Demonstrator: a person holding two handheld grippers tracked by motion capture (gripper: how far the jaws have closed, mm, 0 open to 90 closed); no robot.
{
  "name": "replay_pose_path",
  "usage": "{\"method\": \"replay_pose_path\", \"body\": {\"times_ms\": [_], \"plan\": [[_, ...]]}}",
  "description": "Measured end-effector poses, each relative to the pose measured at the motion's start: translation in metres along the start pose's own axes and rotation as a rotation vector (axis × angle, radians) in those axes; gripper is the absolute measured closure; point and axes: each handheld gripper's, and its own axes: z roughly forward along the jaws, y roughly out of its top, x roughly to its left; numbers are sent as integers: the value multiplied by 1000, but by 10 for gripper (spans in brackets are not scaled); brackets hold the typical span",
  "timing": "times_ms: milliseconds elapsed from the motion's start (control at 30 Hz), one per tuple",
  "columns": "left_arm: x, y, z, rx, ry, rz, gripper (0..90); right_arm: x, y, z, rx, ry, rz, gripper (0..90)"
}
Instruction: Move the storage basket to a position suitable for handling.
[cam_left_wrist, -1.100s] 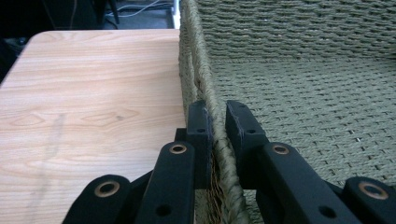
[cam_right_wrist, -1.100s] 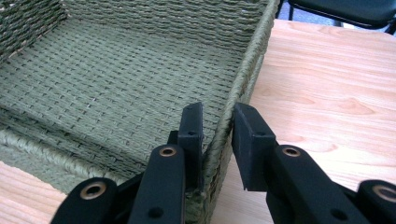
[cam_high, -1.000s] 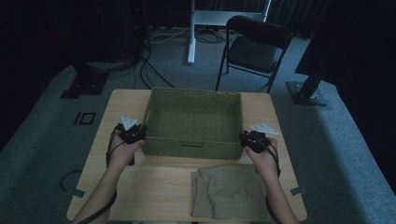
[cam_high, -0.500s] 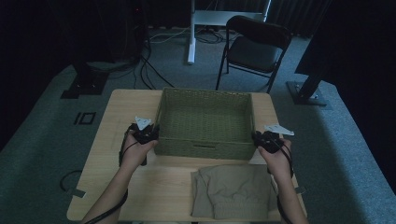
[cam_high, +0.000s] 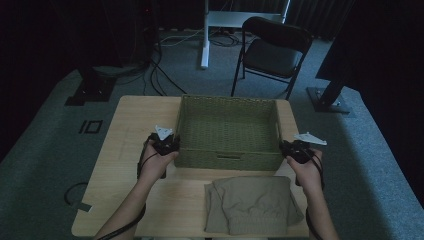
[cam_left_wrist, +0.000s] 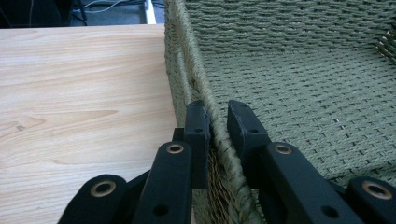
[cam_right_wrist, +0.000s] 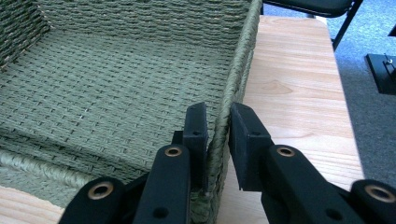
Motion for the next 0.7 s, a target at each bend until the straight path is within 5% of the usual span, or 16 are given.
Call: {"method": "replay_pose_path", "body": {"times_ms": [700], "plan": [[-25,6,10,22,-21,16,788,-29,-3,-6,3,-7,53,781]]}}
